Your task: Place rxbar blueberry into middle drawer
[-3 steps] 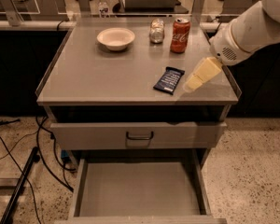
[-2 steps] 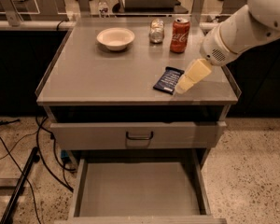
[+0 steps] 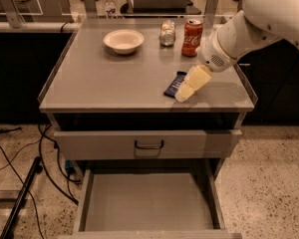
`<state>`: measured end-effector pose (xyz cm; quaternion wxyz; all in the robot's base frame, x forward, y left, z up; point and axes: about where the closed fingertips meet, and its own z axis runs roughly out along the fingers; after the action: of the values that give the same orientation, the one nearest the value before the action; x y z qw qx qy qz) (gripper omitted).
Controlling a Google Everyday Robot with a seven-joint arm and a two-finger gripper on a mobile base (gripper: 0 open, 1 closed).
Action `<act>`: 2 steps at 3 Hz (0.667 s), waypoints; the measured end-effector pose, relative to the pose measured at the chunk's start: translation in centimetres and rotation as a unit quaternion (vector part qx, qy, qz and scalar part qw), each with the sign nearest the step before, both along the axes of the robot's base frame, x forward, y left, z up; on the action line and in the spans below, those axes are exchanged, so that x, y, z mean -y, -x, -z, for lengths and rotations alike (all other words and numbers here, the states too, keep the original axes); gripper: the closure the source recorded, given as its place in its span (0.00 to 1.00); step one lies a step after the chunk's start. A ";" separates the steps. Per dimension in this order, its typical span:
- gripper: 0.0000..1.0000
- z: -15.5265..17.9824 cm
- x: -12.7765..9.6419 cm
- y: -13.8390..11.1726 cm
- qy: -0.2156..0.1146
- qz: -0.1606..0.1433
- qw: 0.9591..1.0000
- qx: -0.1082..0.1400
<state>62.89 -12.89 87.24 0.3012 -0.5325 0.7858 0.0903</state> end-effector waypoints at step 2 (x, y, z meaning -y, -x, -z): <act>0.00 2.2 -1.1 -1.2 -0.002 0.002 1.000 -0.020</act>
Offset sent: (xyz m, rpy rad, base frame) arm 0.0213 0.0116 -0.0325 0.0077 0.0591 -0.0246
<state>64.11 -11.83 85.09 0.2867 -0.5286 0.7925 0.1017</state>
